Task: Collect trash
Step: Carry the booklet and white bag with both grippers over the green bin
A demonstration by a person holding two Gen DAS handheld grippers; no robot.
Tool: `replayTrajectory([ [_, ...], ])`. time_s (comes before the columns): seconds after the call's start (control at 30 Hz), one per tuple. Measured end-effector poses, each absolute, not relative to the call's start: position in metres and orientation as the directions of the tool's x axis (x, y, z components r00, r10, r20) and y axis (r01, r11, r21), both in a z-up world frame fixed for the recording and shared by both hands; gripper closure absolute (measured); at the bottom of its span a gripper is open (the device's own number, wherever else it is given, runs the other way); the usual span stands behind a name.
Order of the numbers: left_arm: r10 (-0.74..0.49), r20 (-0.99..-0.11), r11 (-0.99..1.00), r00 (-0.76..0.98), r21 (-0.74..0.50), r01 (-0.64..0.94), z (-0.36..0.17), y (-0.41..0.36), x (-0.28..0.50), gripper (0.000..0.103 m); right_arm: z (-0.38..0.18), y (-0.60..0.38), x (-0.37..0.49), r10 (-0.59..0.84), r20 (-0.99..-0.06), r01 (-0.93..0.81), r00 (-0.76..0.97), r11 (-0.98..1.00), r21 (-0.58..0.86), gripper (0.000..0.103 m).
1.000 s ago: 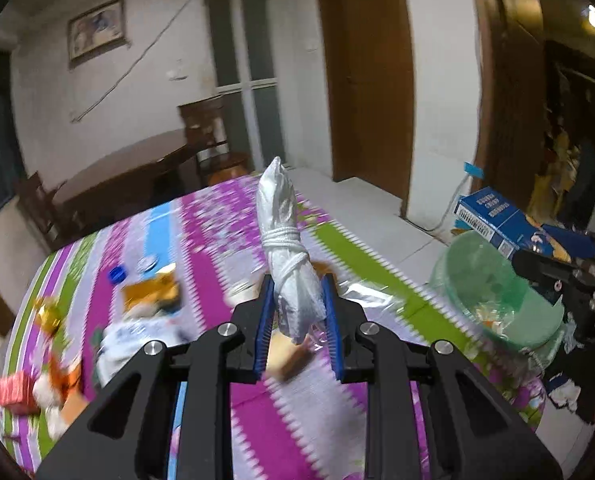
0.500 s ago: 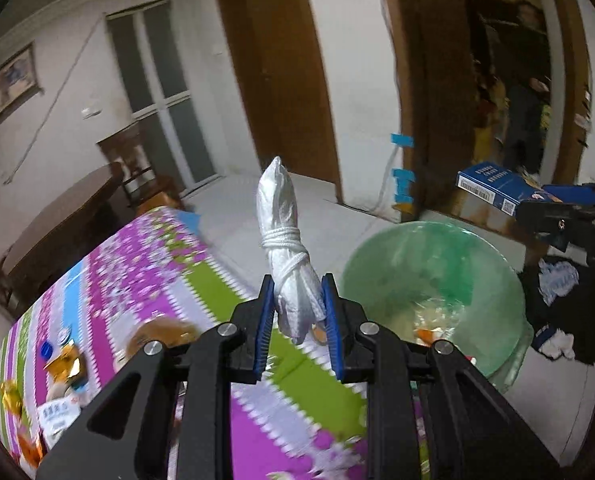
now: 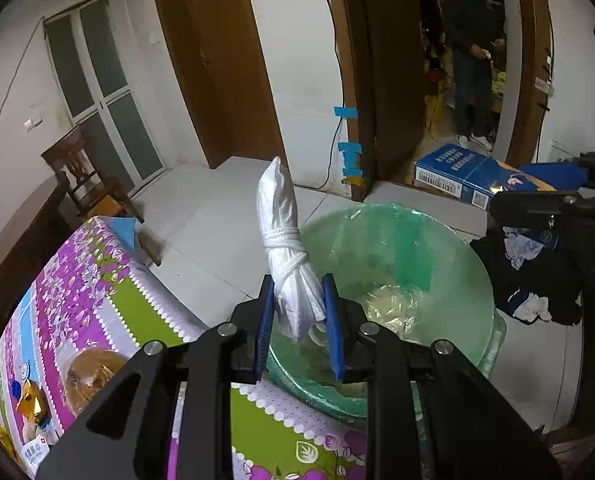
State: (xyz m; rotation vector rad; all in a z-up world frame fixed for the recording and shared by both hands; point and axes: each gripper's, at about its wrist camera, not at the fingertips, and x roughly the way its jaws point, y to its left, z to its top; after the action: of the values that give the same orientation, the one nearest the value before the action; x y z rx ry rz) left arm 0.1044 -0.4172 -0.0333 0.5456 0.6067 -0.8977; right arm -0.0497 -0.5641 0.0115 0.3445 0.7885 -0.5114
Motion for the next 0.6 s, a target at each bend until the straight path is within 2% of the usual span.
replayTrajectory([
  [0.6,-0.553,-0.724,0.467,0.413,0.142,0.873,-0.043,-0.428,0.114,0.081,0.007,-0.553,-0.026,-0.299,-0.766,0.552,0.569,0.83,0.086,0.046],
])
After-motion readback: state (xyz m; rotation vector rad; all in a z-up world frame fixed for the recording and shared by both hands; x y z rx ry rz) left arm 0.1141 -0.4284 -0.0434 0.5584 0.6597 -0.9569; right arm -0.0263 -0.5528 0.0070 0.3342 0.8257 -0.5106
